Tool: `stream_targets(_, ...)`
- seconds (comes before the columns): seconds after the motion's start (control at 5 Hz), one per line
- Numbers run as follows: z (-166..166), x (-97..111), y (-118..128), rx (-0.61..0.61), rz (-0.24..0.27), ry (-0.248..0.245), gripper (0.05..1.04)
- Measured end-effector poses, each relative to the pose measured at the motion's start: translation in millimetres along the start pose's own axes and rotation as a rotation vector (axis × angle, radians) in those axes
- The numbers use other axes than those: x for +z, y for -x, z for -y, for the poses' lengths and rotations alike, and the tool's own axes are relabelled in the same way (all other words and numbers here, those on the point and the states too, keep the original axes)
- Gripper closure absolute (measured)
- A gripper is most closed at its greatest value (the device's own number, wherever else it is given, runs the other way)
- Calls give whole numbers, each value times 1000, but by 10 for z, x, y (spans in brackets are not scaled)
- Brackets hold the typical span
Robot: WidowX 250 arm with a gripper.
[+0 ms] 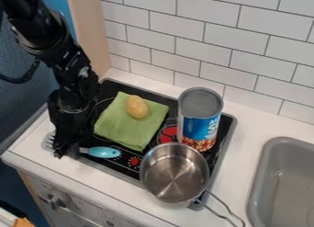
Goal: Remove the spatula
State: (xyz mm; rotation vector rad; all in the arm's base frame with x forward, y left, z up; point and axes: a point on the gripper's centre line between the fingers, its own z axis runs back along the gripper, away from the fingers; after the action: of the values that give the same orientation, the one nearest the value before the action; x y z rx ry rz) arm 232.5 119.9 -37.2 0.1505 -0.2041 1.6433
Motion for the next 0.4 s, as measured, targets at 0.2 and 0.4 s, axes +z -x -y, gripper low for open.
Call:
stream_targets(0.2,-9,12,-23,-22,-6,-18,118)
stream_targets(0.4,-1,129,-51,-44,3,-15,80)
